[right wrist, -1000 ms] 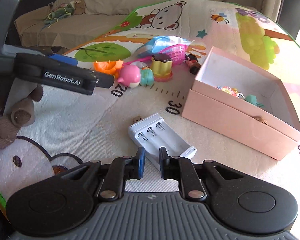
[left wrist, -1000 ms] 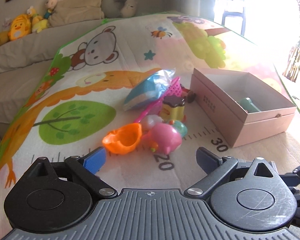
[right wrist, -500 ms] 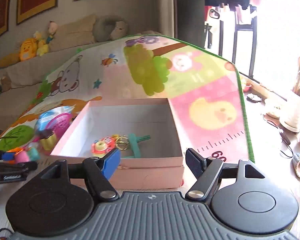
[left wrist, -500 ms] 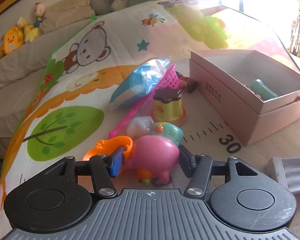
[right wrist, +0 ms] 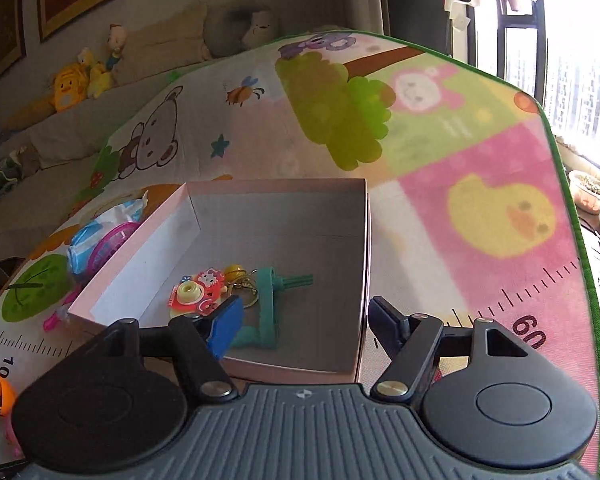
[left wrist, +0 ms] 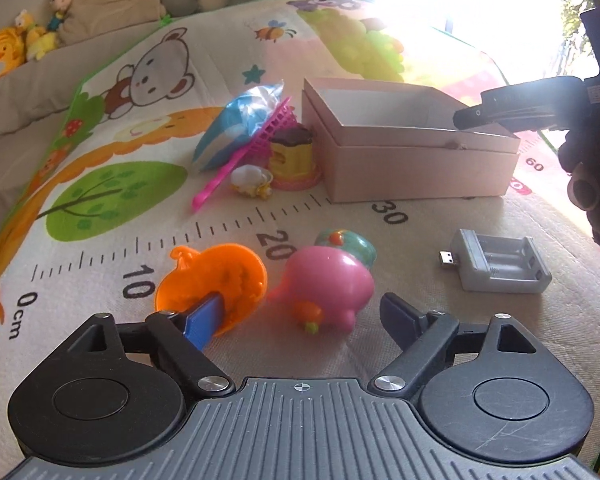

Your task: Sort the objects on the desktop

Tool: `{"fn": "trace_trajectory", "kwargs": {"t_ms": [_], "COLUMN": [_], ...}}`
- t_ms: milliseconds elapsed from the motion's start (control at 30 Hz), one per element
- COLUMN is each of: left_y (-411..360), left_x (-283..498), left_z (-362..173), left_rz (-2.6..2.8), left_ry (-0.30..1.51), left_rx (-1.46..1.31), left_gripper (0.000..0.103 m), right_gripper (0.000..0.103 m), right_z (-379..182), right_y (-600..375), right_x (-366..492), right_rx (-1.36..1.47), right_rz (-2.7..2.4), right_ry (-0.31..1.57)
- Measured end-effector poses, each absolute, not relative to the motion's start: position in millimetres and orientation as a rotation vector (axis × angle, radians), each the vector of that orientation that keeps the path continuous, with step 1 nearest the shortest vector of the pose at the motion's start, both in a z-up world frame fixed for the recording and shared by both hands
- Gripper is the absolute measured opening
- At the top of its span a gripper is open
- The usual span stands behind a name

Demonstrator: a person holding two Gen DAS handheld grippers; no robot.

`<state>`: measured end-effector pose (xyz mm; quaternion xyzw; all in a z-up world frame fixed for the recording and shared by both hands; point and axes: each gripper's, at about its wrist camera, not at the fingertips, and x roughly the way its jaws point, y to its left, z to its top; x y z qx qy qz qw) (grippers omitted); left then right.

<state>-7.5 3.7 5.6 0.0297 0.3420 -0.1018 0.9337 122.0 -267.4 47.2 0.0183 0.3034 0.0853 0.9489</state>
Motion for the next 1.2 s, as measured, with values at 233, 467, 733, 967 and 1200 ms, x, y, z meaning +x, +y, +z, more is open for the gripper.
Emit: {"fn": "trace_trajectory", "kwargs": {"t_ms": [233,467,733,967,1200], "left_y": [1.0,-7.8,-9.4,-2.6,-2.6], "left_x": [-5.9,-17.0,-31.9,-31.9,-2.7], "left_z": [6.2,19.2,28.2,19.3,12.5], "left_rz": [-0.198,-0.222,-0.286,-0.278,-0.288], "left_ry": [0.704,0.682,0.682,0.755,0.818], "left_rx": [0.097,0.092,0.065,0.043,-0.083], "left_gripper": [0.096,0.100,0.100,0.101,0.101], "right_gripper": [0.092,0.092,0.097,0.103,0.103], "right_z": [55.3,20.0,11.7,4.5,2.3], "right_y": [-237.9,-231.3,-261.7,-266.6,-266.4], "right_x": [38.1,-6.2,22.0,20.1,23.8], "right_rx": [-0.157,-0.291,-0.228,-0.153,-0.095], "right_rz": [0.406,0.458,0.221,0.258,0.278], "right_ry": [0.578,0.649,0.689,0.730,0.770]}}
